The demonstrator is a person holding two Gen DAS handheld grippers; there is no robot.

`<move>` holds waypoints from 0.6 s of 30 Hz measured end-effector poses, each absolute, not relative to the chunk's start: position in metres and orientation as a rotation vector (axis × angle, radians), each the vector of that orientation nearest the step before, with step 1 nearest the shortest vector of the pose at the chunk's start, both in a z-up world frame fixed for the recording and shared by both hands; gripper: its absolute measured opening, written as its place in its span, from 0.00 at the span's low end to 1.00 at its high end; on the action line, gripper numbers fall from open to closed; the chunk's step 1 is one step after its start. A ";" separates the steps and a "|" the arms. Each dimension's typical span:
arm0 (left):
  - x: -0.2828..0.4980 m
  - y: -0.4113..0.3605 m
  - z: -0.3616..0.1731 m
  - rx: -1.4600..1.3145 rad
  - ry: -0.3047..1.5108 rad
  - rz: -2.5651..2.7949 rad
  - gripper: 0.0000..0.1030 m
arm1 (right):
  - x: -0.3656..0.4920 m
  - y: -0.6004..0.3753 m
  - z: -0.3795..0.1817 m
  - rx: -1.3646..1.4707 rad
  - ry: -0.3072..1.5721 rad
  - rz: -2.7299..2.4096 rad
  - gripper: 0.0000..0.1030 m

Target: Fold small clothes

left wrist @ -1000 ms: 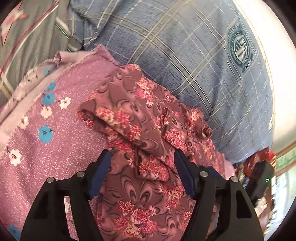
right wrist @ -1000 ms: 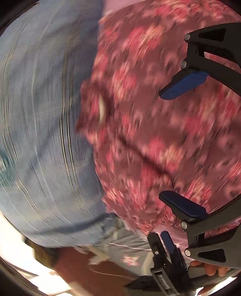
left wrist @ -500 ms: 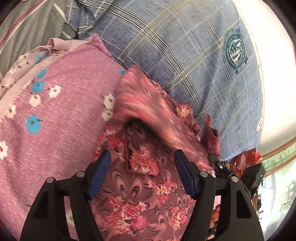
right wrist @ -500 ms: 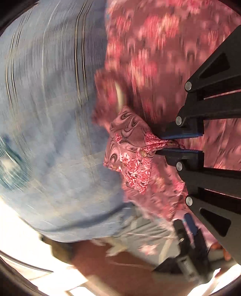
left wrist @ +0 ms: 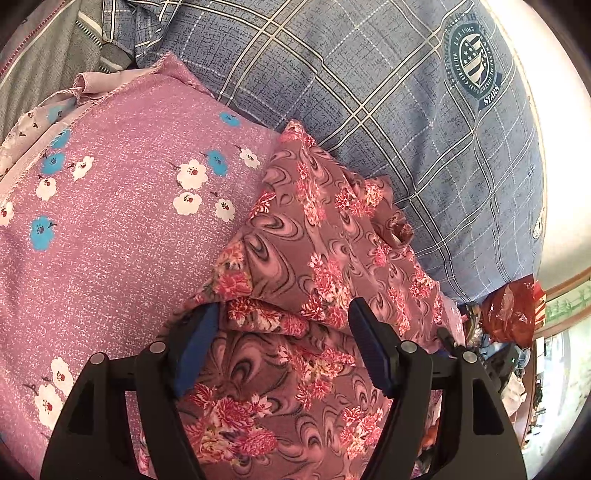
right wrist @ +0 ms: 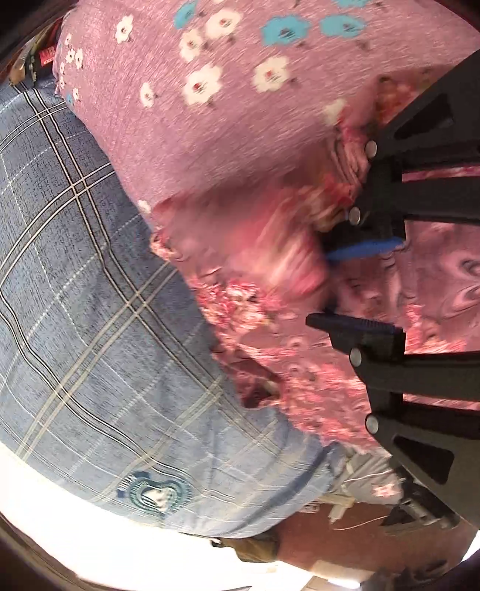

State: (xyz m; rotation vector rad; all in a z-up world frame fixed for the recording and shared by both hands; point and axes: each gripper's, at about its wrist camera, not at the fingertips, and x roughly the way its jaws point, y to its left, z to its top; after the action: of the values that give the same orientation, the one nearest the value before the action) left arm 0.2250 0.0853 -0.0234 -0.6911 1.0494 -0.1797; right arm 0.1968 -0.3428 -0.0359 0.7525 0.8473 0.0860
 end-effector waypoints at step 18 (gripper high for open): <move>0.173 0.096 -0.005 -0.508 1.194 -0.150 0.69 | 0.100 -0.402 -0.028 0.790 0.921 0.180 0.32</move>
State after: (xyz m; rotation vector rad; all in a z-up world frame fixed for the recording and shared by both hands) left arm 0.1733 0.0962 -0.0047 -0.5082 1.1944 -0.1502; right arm 0.0997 -0.4023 -0.0279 0.7897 0.9213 0.1801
